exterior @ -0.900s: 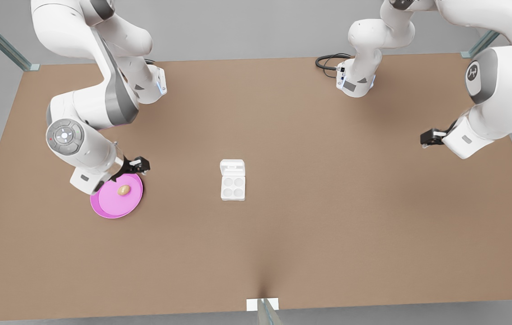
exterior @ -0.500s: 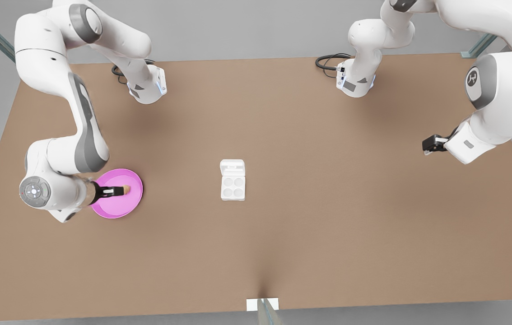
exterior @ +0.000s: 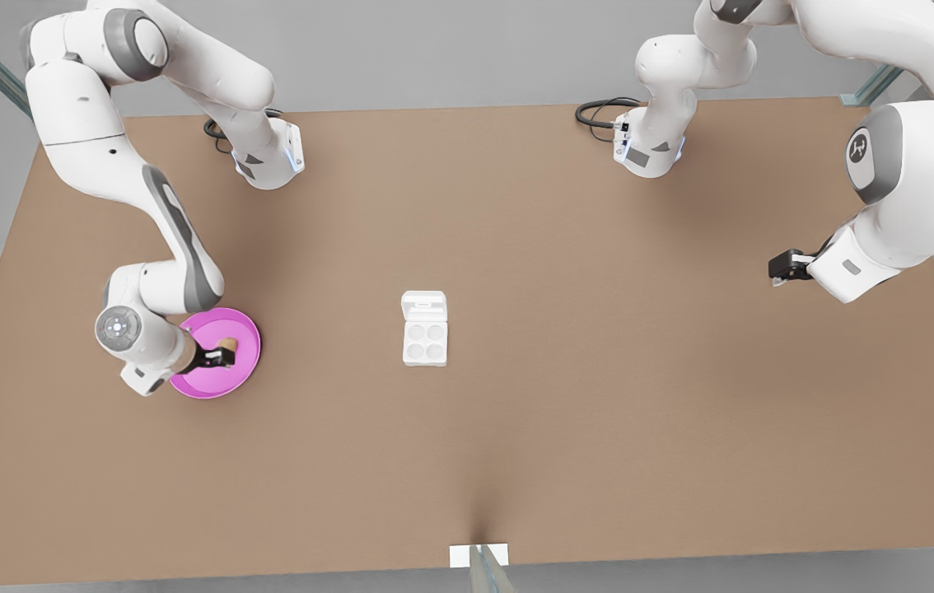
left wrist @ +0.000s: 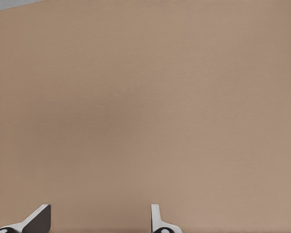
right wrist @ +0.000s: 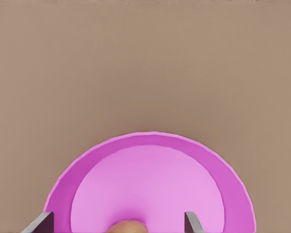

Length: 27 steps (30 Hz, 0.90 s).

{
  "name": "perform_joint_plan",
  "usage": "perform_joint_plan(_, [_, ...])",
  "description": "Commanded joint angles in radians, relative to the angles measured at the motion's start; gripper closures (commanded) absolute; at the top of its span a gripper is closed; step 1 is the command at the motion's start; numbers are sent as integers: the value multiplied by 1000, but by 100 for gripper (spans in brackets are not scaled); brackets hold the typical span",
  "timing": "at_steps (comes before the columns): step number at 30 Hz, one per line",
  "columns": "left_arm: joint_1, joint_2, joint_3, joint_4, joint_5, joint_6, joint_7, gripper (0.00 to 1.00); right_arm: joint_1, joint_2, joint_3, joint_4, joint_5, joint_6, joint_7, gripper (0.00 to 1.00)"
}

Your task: Pack egg into the box and close the box lid

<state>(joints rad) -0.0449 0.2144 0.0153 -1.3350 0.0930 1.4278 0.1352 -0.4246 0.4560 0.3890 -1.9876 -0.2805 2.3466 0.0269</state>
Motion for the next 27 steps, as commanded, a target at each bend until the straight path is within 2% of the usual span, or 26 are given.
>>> perform_joint_plan(1, [-1,-1,0,0,1,0,11,0,-3,13,1,-4,-3,191,-119,0])
perform_joint_plan(10, [-3,5,0,-1,1,2,11,0,-2,33,7,-31,7,191,-111,0])
perform_joint_plan(12, [-3,7,0,-3,1,2,11,0,-112,24,126,-77,7,191,-108,0])
perform_joint_plan(14, [-6,5,0,-3,1,2,11,0,-135,3,151,-112,7,189,-110,0])
perform_joint_plan(16, [-6,7,0,-3,1,2,11,0,-250,-10,264,-152,7,188,-107,0])
perform_joint_plan(23, [-7,7,-2,-3,-1,-1,9,0,-258,-97,280,-250,7,183,-56,0])
perform_joint_plan(27, [-7,7,0,-6,1,-1,9,0,-260,-91,278,-260,6,189,-22,0])
